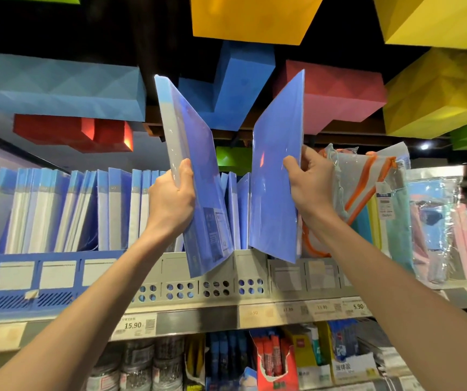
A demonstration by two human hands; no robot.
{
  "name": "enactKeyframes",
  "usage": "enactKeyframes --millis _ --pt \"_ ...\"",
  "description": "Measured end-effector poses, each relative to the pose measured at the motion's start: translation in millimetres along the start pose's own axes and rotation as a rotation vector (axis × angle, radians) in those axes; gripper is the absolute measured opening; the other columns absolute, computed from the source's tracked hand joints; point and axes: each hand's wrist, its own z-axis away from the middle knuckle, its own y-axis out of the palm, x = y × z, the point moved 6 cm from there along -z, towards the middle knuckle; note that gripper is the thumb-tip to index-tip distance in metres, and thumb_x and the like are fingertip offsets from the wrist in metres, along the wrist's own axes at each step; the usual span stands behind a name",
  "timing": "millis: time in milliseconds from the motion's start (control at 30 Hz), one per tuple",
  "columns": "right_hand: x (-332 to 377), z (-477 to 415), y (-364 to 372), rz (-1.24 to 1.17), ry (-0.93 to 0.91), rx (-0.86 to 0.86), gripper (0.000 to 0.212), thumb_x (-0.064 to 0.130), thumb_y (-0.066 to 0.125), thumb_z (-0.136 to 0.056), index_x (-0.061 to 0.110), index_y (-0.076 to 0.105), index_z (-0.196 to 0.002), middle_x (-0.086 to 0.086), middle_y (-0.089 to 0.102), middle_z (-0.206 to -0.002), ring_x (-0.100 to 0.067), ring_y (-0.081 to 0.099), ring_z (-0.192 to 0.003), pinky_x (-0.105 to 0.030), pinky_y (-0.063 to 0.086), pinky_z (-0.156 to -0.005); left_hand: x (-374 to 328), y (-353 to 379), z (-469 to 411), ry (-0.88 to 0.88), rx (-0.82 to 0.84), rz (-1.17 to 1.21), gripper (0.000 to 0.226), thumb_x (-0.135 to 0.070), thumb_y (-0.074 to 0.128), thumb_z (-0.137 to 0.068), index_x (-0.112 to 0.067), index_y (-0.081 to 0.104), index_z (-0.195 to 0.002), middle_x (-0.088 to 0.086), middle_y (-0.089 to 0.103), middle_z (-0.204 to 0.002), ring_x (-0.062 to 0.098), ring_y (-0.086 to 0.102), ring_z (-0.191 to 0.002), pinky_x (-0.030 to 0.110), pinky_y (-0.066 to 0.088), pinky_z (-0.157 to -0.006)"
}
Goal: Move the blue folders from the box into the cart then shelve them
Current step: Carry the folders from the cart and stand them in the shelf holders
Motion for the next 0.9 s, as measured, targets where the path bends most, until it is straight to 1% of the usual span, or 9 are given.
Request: enactKeyframes --millis 67,133,233,333,400,467,600,700,900 --pt "-1 -1 2 -0.010 -0.007 0.008 0.012 0.010 0.056 -0.094 0.007 0.065 -0.088 -0.028 0.065 -0.093 -0.049 0.057 -0.089 -0.042 0.049 -0.058 -1 0 0 -0.005 -0.010 -0.008 0.045 -0.040 0.036 -0.108 -0.016 0.054 -0.074 -0.004 0.056 -0.068 0.010 0.053 -0.060 0.009 0.037 -0.047" --pt "0 -1 4 -0.023 -0.012 0.026 0.010 0.010 0.055 -0.096 0.010 0.064 -0.091 -0.016 0.069 -0.088 -0.039 0.062 -0.088 -0.048 0.054 -0.063 -3 0 0 0.000 -0.010 -0.020 0.043 -0.039 0.037 -0.108 -0.014 0.058 -0.080 -0.006 0.058 -0.071 0.009 0.055 -0.062 0.008 0.039 -0.049" --pt "3 -3 4 -0.021 -0.010 0.022 0.016 0.014 0.055 -0.097 0.027 0.061 -0.088 0.006 0.069 -0.086 -0.026 0.066 -0.086 -0.047 0.057 -0.068 -2 -1 0 -0.005 0.016 -0.006 0.045 -0.043 0.036 -0.107 -0.013 0.062 -0.085 0.000 0.066 -0.079 0.016 0.063 -0.071 0.030 0.052 -0.062" --pt "13 -7 4 -0.035 -0.047 -0.020 0.020 0.016 0.055 -0.093 0.032 0.064 -0.085 -0.018 0.070 -0.092 -0.041 0.063 -0.082 -0.048 0.057 -0.065 4 -5 -2 -0.019 0.000 -0.004 0.053 -0.046 0.037 -0.106 -0.005 0.064 -0.089 0.013 0.070 -0.088 0.033 0.068 -0.083 0.050 0.057 -0.075" --pt "22 -10 3 -0.050 -0.074 -0.031 0.021 0.013 0.055 -0.091 0.029 0.068 -0.091 -0.017 0.071 -0.094 -0.030 0.061 -0.070 -0.041 0.054 -0.062 6 -6 -2 -0.025 -0.004 -0.002 0.055 -0.050 0.037 -0.105 -0.003 0.063 -0.090 0.017 0.071 -0.092 0.036 0.068 -0.087 0.056 0.058 -0.078" --pt "27 -13 3 -0.045 -0.091 -0.031 0.018 0.013 0.055 -0.090 0.025 0.068 -0.094 -0.013 0.073 -0.092 -0.019 0.059 -0.070 -0.046 0.055 -0.060 7 -7 -2 -0.039 -0.006 0.006 0.058 -0.051 0.037 -0.105 -0.001 0.063 -0.092 0.019 0.071 -0.095 0.037 0.068 -0.089 0.058 0.057 -0.080" --pt "32 -11 9 -0.030 -0.101 -0.026 0.019 0.013 0.056 -0.091 0.029 0.065 -0.087 -0.017 0.072 -0.092 -0.041 0.064 -0.079 -0.056 0.054 -0.064 7 -5 -3 -0.053 -0.003 0.042 0.054 -0.048 0.036 -0.106 -0.004 0.064 -0.093 0.012 0.071 -0.094 0.027 0.068 -0.087 0.043 0.059 -0.081" --pt "36 -12 7 -0.040 -0.129 -0.031 0.018 0.014 0.055 -0.090 0.028 0.066 -0.086 -0.021 0.069 -0.091 -0.047 0.060 -0.082 -0.053 0.053 -0.058 2 -3 -1 -0.021 0.001 0.007 0.048 -0.040 0.036 -0.107 -0.009 0.057 -0.079 0.003 0.060 -0.073 0.007 0.055 -0.060 0.012 0.042 -0.051" --pt "34 -20 2 -0.075 -0.090 -0.050 0.023 0.014 0.056 -0.086 -0.004 0.068 -0.093 -0.024 0.067 -0.089 -0.021 0.051 -0.067 -0.034 0.044 -0.058 2 -2 1 0.001 -0.011 -0.013 0.049 -0.041 0.037 -0.107 -0.017 0.044 -0.064 -0.002 0.048 -0.060 0.010 0.044 -0.054 0.019 0.035 -0.049"
